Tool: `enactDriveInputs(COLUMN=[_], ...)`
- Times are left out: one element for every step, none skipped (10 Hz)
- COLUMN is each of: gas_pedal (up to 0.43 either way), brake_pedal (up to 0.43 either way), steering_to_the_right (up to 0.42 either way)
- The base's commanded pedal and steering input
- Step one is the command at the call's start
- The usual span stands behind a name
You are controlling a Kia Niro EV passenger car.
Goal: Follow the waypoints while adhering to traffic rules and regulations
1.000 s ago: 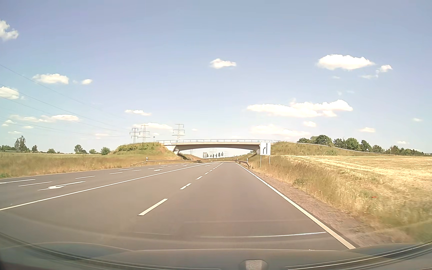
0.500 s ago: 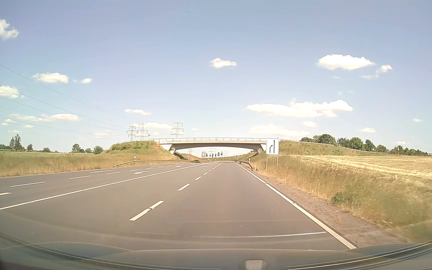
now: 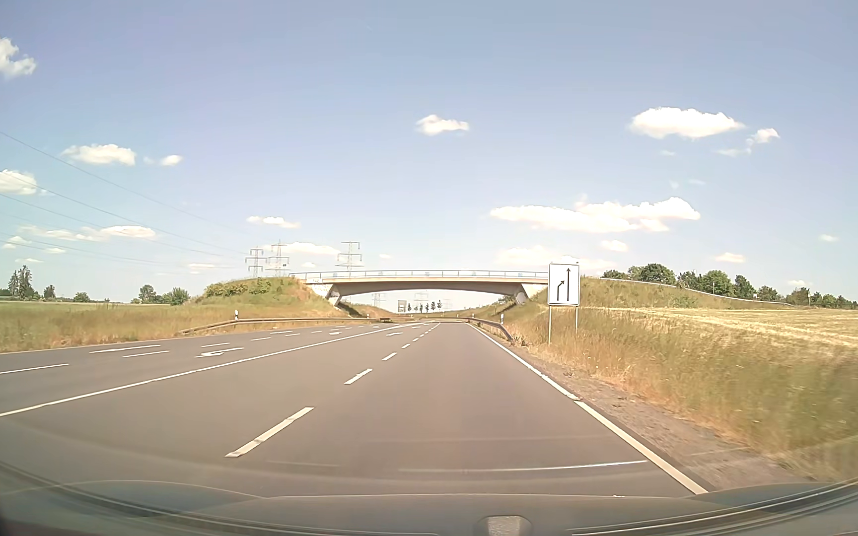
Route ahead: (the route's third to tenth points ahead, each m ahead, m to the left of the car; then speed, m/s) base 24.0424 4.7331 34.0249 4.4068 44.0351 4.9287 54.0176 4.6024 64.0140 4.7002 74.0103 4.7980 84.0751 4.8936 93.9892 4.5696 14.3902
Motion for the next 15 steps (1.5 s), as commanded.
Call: enactDriveInputs(gas_pedal=[0.398,0.398,0.398,0.398,0.398,0.398,0.398,0.398,0.398,0.398,0.398,0.398,0.398,0.398,0.398], brake_pedal=[0.03,0.037,0.037,0.03,0.03,0.03,0.03,0.03,0.037,0.03,0.03,0.03,0.037,0.03,0.03], steering_to_the_right=[-0.001,-0.001,-0.002,-0.002,-0.002,-0.001,-0.002,-0.001,-0.001,-0.001,-0.001,-0.001,0.0,0.0,0.0])
